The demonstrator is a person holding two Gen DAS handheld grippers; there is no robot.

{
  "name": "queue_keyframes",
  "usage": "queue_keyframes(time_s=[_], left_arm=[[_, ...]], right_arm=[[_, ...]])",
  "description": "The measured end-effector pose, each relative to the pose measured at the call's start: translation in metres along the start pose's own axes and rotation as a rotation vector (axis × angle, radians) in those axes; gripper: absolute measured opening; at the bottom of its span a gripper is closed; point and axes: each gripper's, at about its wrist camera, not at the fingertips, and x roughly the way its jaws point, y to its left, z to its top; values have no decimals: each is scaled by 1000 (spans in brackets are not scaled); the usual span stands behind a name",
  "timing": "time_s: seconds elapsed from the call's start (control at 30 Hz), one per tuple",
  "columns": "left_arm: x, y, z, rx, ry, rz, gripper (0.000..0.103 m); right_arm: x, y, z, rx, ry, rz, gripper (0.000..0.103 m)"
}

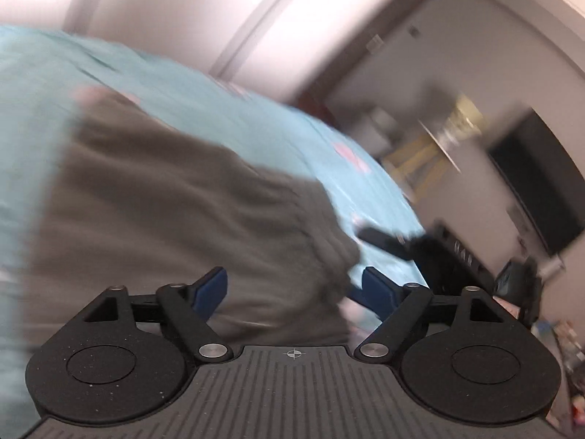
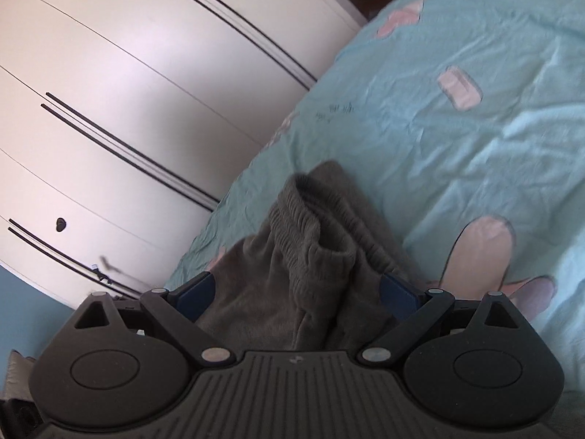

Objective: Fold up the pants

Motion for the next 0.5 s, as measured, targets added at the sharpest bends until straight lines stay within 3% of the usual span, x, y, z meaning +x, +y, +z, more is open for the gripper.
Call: queue_keyframes(time_s=[0.13, 0.27, 0.33, 0.37, 0.4, 0.5], left_arm=[[-50, 50, 1, -83, -93, 146, 91], [-75, 112, -9, -223, -101, 265, 91], [-86, 138, -16, -363, -90, 278, 91], [-85, 148, -20, -414, -77, 240, 91], [-85, 151, -20, -429, -85, 216, 91], [-76, 146, -16, -376, -81, 284, 92]], right_arm=[[12, -1, -4, 17, 28, -76, 97], [14, -9, -8, 58, 61, -177, 96], [17, -9, -8, 63, 53, -149, 88], [19, -7, -6, 64, 54, -136, 88], [21, -4, -6, 58, 47, -155, 87], [33, 3, -9, 19, 40, -231, 78]])
